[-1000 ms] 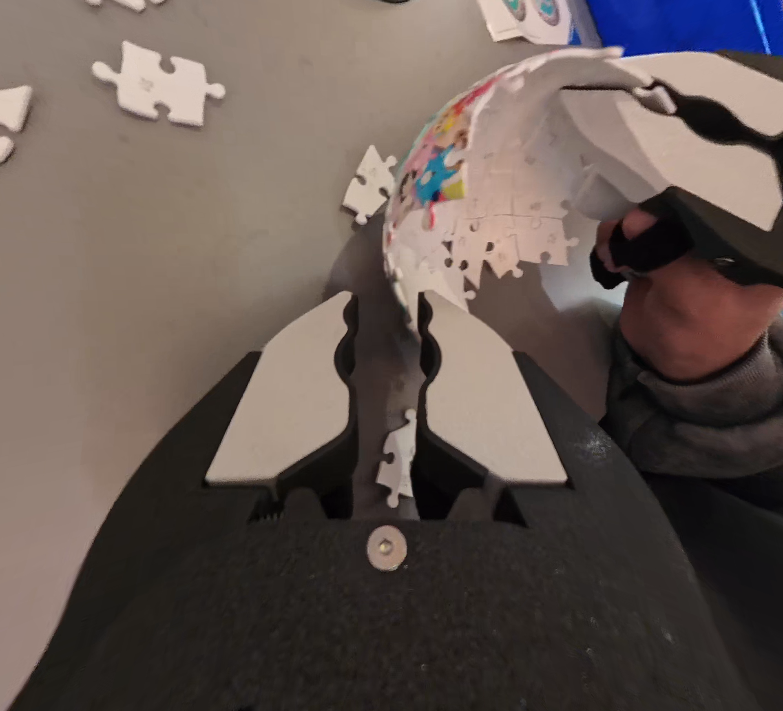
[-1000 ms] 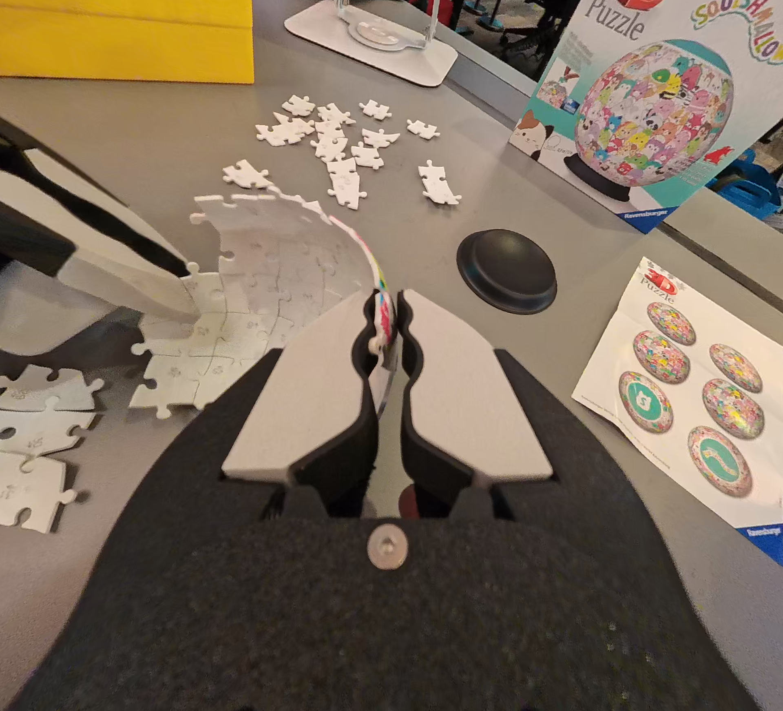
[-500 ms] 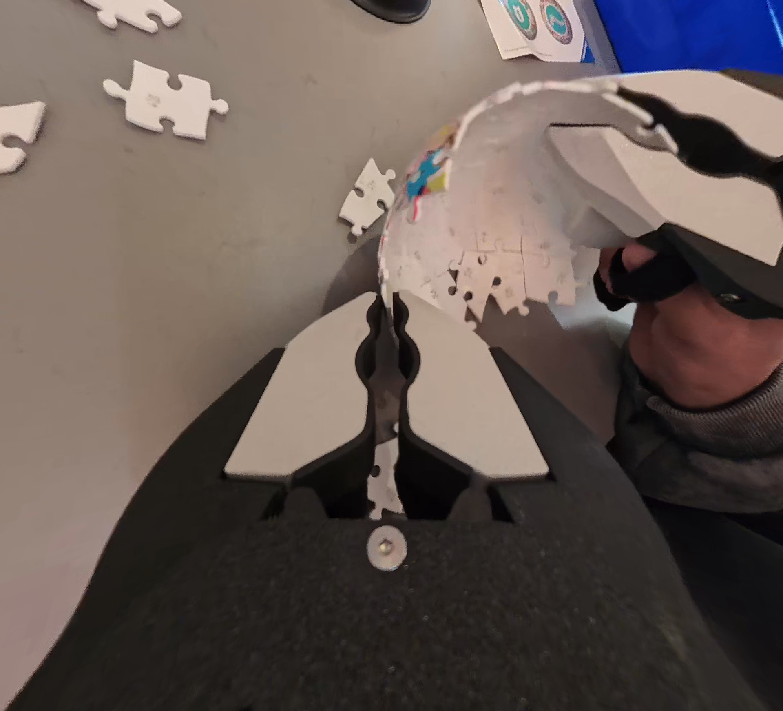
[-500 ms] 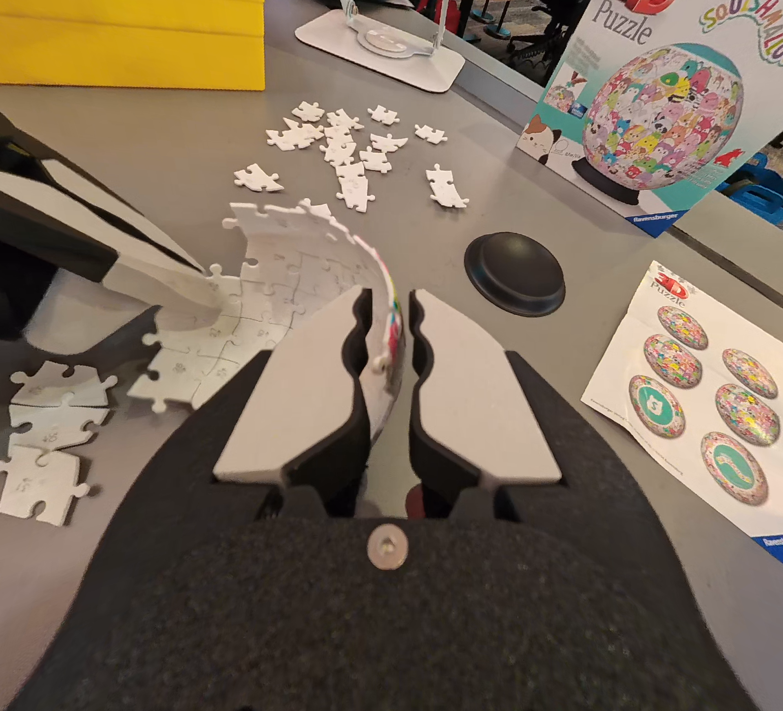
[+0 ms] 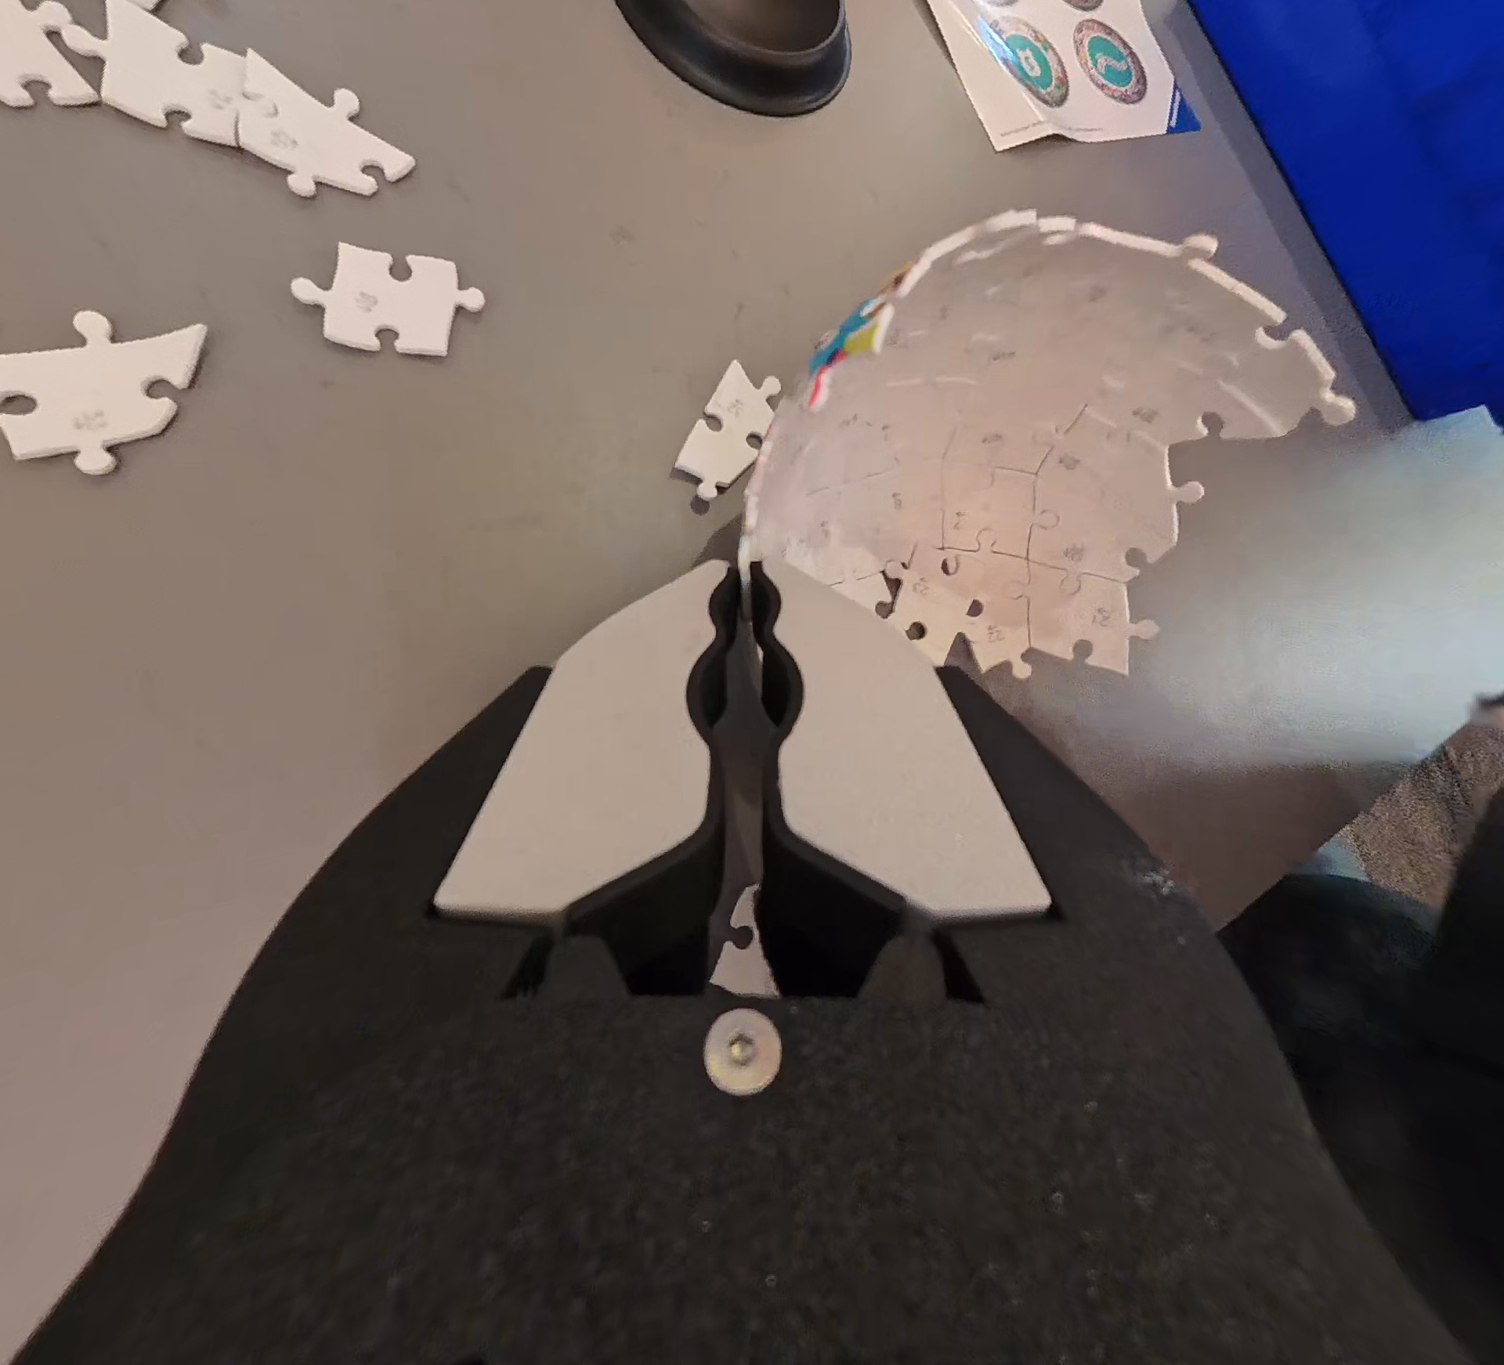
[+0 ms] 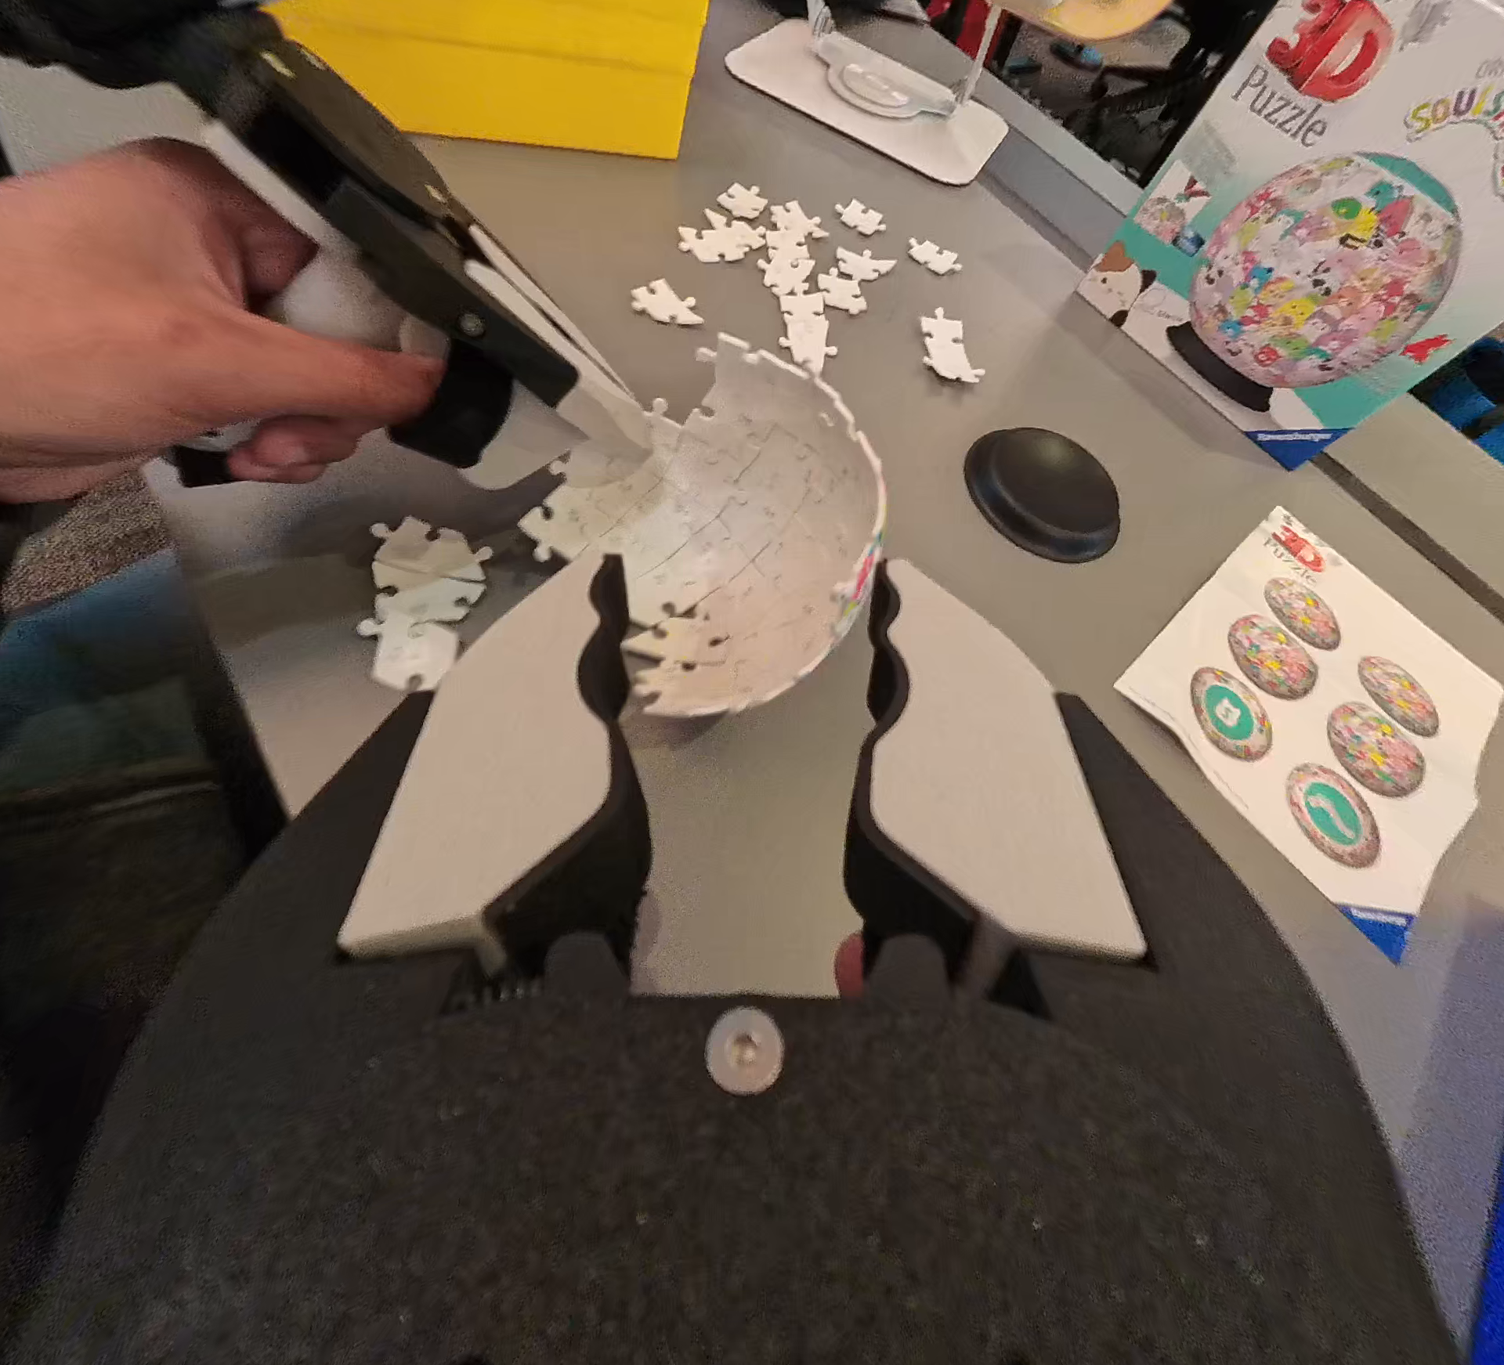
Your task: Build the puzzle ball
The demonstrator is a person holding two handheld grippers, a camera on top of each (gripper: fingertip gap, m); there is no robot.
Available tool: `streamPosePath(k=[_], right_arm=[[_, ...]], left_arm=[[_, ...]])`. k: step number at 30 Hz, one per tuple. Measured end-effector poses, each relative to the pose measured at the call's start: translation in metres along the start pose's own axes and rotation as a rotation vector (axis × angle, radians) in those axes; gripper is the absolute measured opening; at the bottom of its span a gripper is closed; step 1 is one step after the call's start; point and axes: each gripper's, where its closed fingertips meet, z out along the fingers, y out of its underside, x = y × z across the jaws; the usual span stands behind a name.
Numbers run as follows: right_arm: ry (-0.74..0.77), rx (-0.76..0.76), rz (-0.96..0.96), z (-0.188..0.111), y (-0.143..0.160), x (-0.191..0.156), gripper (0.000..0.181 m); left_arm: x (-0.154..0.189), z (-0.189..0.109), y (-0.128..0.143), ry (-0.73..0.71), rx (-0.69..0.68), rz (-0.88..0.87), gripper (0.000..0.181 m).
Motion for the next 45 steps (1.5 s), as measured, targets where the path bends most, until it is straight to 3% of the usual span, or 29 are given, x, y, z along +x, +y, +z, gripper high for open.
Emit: streamPosePath(k=[3, 5, 6, 9, 18, 25, 35, 41, 45], right_arm=[[-0.108, -0.112, -0.009, -0.003, 0.011, -0.032, 0.063], [-0.225, -0.269, 0.018, 0.009, 0.036, -0.064, 0.081], [-0.266, -0.339, 0.035, 0.015, 0.048, -0.077, 0.078], [-0.272, -0.382, 0.04, 0.038, 0.065, -0.096, 0.087], [-0.073, -0.321, -0.159, 0.065, 0.061, -0.088, 0.108], [-0.246, -0.396, -0.024, 0.072, 0.066, -0.096, 0.115], [-0.386, -0.421, -0.097, 0.067, 0.065, -0.105, 0.104], [-0.402, -0.474, -0.254, 0.041, 0.046, -0.1, 0.09], [-0.402, -0.467, -0.308, 0.031, 0.029, -0.083, 0.043]], left_arm=[[0.0, -0.001, -0.001, -0.007, 0.008, 0.012, 0.002], [0.0, -0.002, -0.002, -0.021, 0.014, 0.032, 0.002], [0.0, -0.002, -0.003, -0.028, 0.013, 0.044, 0.002], [0.001, -0.002, -0.005, -0.034, 0.016, 0.079, 0.002], [-0.002, -0.005, -0.007, -0.056, 0.017, 0.126, 0.002], [-0.006, -0.006, -0.011, -0.07, 0.013, 0.152, 0.002], [-0.01, -0.005, -0.015, -0.074, 0.012, 0.145, 0.002], [-0.009, -0.003, -0.018, -0.059, -0.001, 0.229, 0.002], [-0.008, -0.002, -0.018, -0.051, -0.02, 0.309, 0.002]])
